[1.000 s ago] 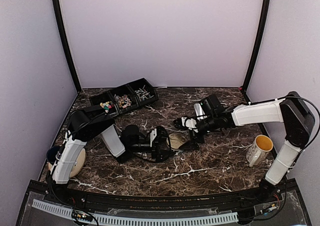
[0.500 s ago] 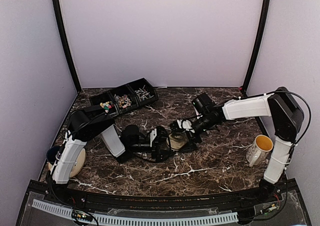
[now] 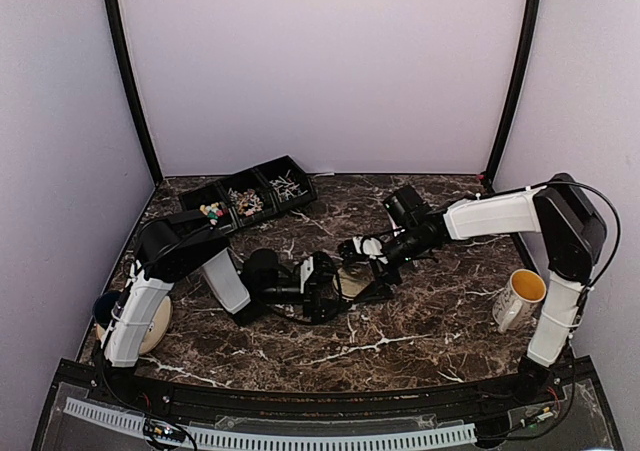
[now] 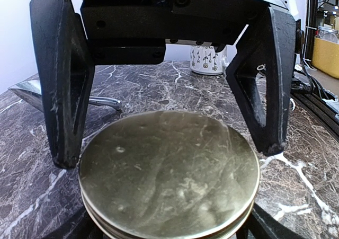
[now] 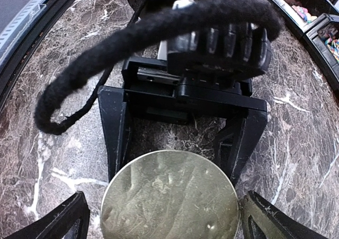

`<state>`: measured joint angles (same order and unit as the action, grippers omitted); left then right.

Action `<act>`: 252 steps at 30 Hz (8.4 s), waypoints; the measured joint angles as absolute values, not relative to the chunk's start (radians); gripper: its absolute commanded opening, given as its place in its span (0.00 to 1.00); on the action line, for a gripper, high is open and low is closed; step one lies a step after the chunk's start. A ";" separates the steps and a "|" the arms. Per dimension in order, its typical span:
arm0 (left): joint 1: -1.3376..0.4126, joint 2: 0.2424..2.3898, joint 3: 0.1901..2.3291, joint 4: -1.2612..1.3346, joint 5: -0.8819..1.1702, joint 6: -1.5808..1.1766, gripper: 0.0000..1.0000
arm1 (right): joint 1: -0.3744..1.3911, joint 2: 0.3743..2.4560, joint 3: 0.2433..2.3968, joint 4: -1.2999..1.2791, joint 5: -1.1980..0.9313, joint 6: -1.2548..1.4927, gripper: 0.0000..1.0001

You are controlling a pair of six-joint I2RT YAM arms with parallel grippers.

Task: Pack the candies
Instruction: Screw the box lid onto the packing box, then move the packed packing box to the center of the board.

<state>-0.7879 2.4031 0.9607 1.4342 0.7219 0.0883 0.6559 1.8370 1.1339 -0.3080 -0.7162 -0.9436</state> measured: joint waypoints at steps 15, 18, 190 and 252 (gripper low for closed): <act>-0.788 2.403 0.961 1.434 0.722 0.088 0.84 | 0.651 1.859 1.134 -0.281 -0.713 -0.870 0.78; -0.788 2.403 0.961 1.434 0.722 0.088 0.84 | 0.651 1.859 1.130 -0.269 -0.714 -0.854 0.76; -0.779 2.404 0.962 1.436 0.714 0.087 0.99 | 0.746 1.732 0.869 0.161 -0.461 -0.402 0.80; -0.801 2.370 0.836 1.547 0.521 0.067 0.99 | 0.700 1.764 0.914 0.228 -0.125 -0.001 0.84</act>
<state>-0.8005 2.3699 0.8364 1.5471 0.5209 0.0666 0.6998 1.7641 0.9142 0.2276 -0.1253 -0.0010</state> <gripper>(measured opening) 0.989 0.839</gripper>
